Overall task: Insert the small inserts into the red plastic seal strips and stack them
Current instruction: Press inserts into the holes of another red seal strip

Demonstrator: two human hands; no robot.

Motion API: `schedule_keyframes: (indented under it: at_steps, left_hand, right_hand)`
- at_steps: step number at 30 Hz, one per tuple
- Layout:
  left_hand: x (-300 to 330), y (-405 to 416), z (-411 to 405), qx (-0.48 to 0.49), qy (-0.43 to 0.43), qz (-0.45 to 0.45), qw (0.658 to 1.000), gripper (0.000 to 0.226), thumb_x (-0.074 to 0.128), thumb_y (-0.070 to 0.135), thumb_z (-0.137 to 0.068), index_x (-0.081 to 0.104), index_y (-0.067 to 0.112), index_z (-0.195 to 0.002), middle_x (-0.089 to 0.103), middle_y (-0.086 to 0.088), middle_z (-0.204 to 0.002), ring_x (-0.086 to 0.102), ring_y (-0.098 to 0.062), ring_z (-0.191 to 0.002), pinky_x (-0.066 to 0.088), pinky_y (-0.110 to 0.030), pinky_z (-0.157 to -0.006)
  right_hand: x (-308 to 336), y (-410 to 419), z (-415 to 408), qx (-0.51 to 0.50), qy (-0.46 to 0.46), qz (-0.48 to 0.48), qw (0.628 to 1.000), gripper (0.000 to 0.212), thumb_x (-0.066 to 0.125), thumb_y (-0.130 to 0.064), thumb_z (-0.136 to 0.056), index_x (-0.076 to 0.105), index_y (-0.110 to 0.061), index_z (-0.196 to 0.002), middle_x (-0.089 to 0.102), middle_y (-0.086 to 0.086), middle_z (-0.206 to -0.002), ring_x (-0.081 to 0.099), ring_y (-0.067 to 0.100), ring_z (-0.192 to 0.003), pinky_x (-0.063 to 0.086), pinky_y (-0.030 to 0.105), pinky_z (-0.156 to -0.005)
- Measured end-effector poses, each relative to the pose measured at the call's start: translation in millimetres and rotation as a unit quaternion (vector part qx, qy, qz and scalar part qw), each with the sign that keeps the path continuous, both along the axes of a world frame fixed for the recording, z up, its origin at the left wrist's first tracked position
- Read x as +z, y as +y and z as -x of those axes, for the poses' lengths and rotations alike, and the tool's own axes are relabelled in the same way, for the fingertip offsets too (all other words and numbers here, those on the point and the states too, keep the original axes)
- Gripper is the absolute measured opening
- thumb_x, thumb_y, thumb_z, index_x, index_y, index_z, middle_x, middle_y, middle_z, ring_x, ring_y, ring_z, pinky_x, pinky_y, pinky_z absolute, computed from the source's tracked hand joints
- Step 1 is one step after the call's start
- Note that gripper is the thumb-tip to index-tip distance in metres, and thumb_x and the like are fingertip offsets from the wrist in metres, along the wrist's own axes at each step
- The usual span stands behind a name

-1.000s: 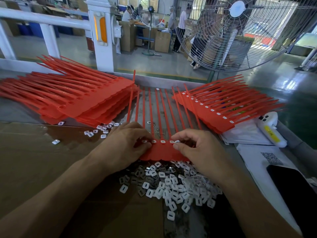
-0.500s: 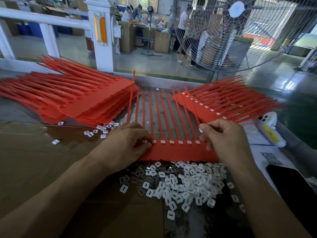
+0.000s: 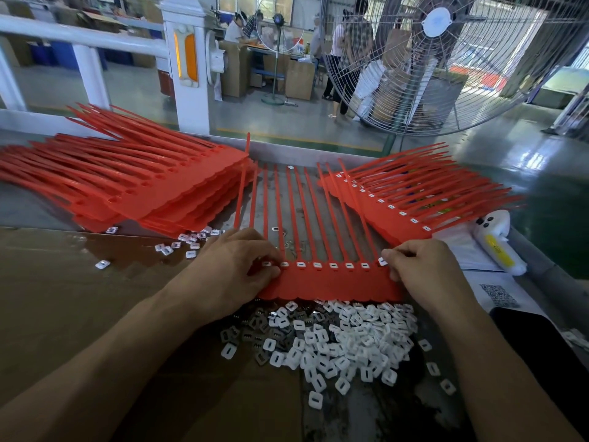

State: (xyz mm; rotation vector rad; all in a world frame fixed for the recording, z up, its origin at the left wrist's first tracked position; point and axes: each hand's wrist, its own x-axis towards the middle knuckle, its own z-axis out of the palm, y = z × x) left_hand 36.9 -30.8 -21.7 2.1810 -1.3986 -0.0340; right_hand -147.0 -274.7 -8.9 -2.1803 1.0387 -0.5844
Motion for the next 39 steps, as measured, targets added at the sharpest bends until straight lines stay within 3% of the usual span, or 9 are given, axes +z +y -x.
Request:
schedule_keyframes:
  at_steps: [7,10,13,16,21,26,31,34,39]
  left_hand:
    - [0,0,0,0.002,-0.001,-0.004,1.0,0.026,0.058,0.047,-0.096,0.068,0.04,-0.12,0.055,0.022,-0.121,0.049,-0.004,-0.118,0.043,-0.041,-0.107]
    - [0,0,0,0.004,0.0,-0.01,1.0,0.027,0.057,0.048,-0.096,0.067,0.042,-0.121,0.054,0.023,-0.122,0.048,-0.003,-0.119,0.042,-0.041,-0.108]
    - [0,0,0,0.003,0.0,-0.015,1.0,0.027,0.056,0.049,-0.097,0.066,0.043,-0.121,0.053,0.023,-0.123,0.047,-0.003,-0.12,0.041,-0.041,-0.109]
    - [0,0,0,0.004,-0.001,-0.012,1.0,0.027,0.057,0.048,-0.097,0.066,0.042,-0.121,0.054,0.022,-0.124,0.047,-0.003,-0.12,0.041,-0.041,-0.109]
    - [1,1,1,0.001,0.001,-0.016,1.0,0.028,0.057,0.049,-0.096,0.066,0.042,-0.122,0.053,0.022,-0.125,0.046,-0.003,-0.121,0.04,-0.041,-0.11]
    - [0,1,1,0.0,0.001,-0.015,1.0,0.027,0.058,0.048,-0.096,0.066,0.043,-0.122,0.054,0.021,-0.125,0.046,-0.004,-0.121,0.039,-0.041,-0.111]
    - [0,1,-1,-0.003,-0.002,-0.019,1.0,0.03,0.057,0.051,-0.094,0.066,0.043,-0.122,0.054,0.021,-0.124,0.046,-0.003,-0.12,0.04,-0.042,-0.11]
    - [1,1,0,-0.008,-0.001,-0.024,1.0,0.032,0.056,0.055,-0.093,0.065,0.044,-0.122,0.053,0.023,-0.123,0.047,-0.002,-0.118,0.041,-0.043,-0.109]
    - [1,2,1,0.0,0.004,-0.017,1.0,0.032,0.06,0.054,-0.093,0.064,0.044,-0.122,0.052,0.024,-0.124,0.046,-0.003,-0.121,0.039,-0.042,-0.111]
  right_hand:
    - [-4,2,-1,-0.007,0.021,0.018,1.0,0.022,0.071,-0.033,-0.094,0.073,-0.024,-0.074,0.069,-0.01,-0.058,0.062,0.004,-0.051,0.043,0.027,-0.054]
    - [-5,0,-2,-0.02,0.03,0.013,0.999,0.01,0.076,-0.033,-0.09,0.075,-0.025,-0.084,0.072,-0.005,-0.068,0.069,0.013,-0.069,0.055,0.036,-0.068]
    - [-7,0,-3,-0.022,0.037,0.007,0.999,0.01,0.078,-0.033,-0.089,0.076,-0.024,-0.093,0.074,-0.002,-0.088,0.069,0.018,-0.084,0.057,0.041,-0.081]
    - [-8,-1,-3,-0.02,0.033,-0.004,0.999,0.011,0.077,-0.032,-0.09,0.075,-0.024,-0.096,0.074,-0.002,-0.093,0.07,0.019,-0.089,0.057,0.043,-0.086]
    - [-9,-5,-1,-0.019,0.019,-0.011,1.0,0.015,0.07,-0.033,-0.096,0.078,-0.021,-0.092,0.072,-0.003,-0.073,0.068,0.013,-0.074,0.047,0.03,-0.063]
    - [-10,-7,-3,-0.01,0.025,-0.023,0.999,0.01,0.076,-0.03,-0.092,0.076,-0.023,-0.085,0.075,-0.004,-0.087,0.071,0.016,-0.082,0.056,0.036,-0.078]
    - [-8,-8,-7,-0.006,0.077,0.006,0.997,0.02,0.073,-0.029,-0.094,0.077,-0.014,-0.082,0.069,-0.008,-0.088,0.067,0.015,-0.073,0.049,0.032,-0.066]
    - [-9,-6,-6,-0.002,0.095,0.026,0.995,0.019,0.07,-0.031,-0.096,0.075,-0.015,-0.089,0.07,-0.007,-0.087,0.065,0.014,-0.077,0.052,0.036,-0.074]
    - [-6,-1,0,0.014,0.004,0.039,0.999,0.012,0.069,-0.037,-0.095,0.071,-0.026,-0.091,0.069,-0.013,-0.09,0.062,0.002,-0.083,0.044,0.027,-0.064]
